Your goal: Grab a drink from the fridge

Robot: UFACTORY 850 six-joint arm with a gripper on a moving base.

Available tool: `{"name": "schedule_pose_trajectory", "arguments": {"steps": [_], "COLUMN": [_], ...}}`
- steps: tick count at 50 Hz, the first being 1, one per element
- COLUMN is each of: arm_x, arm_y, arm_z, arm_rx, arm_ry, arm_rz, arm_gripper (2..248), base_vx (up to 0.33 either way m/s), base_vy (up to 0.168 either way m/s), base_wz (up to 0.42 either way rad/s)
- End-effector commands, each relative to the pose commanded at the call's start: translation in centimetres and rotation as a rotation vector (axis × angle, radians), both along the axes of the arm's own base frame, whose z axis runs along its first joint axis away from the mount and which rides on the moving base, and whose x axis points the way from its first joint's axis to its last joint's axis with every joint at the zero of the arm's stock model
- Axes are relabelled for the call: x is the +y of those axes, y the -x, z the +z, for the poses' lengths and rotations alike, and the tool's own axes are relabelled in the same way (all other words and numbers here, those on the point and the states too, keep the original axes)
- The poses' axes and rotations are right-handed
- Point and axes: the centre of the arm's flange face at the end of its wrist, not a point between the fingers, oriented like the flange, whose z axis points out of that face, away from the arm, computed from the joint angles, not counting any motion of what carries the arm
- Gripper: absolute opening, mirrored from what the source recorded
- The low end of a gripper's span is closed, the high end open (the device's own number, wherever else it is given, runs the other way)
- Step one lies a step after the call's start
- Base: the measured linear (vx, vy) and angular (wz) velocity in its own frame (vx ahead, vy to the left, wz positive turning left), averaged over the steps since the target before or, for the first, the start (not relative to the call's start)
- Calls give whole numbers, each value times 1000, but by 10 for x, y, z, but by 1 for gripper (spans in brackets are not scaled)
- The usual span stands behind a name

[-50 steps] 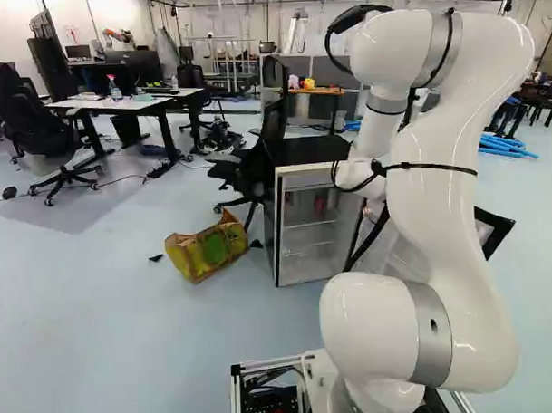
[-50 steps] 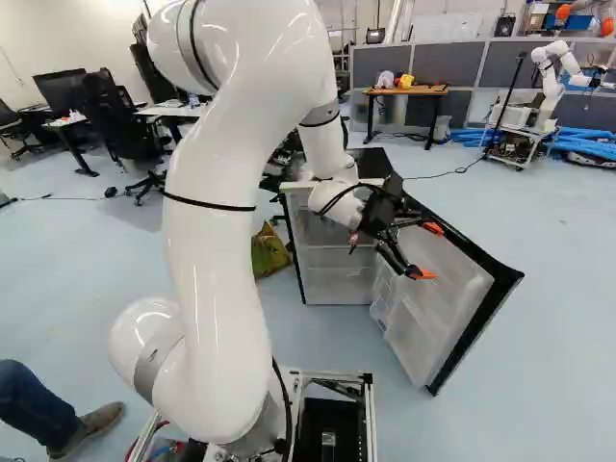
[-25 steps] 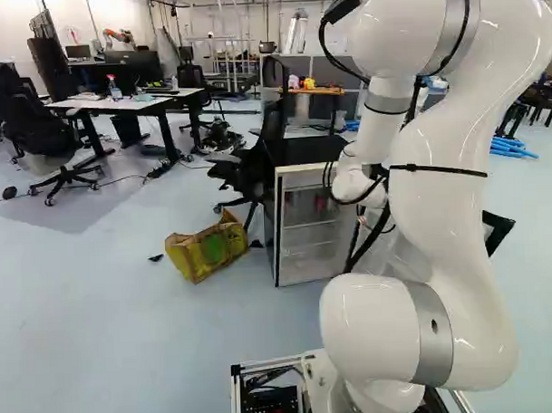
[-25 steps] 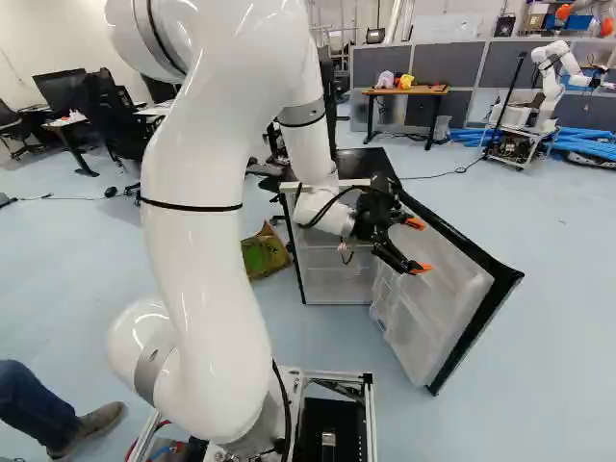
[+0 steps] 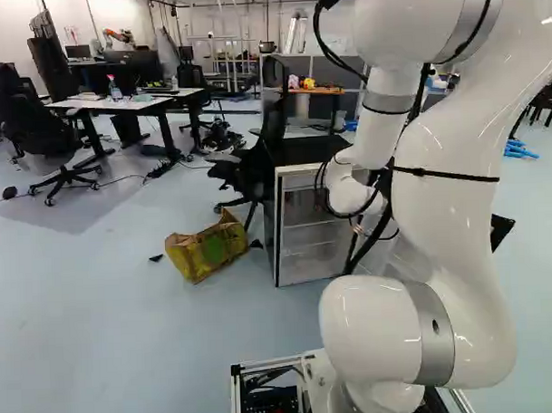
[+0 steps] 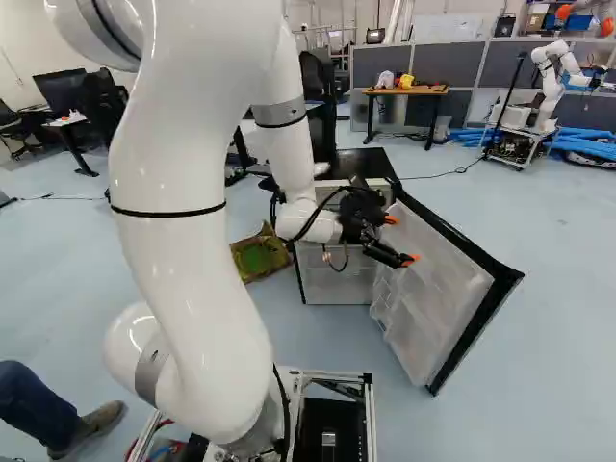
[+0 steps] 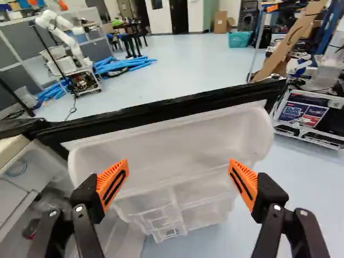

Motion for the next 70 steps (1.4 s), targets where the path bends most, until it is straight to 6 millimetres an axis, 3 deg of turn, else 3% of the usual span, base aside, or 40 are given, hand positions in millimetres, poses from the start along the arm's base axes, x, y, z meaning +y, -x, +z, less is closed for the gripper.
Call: {"name": "schedule_pose_trajectory", "arguments": {"steps": [28, 70], "arm_x": [50, 77], "arm_y": [29, 0], "arm_z": [3, -33], "arm_rx": [58, 158], "arm_ry": [-2, -10], "arm_rz": [363, 808], "arm_gripper": [247, 247], "base_vx": [0, 0], "base_vy": [0, 0], "base_wz": [0, 0]}}
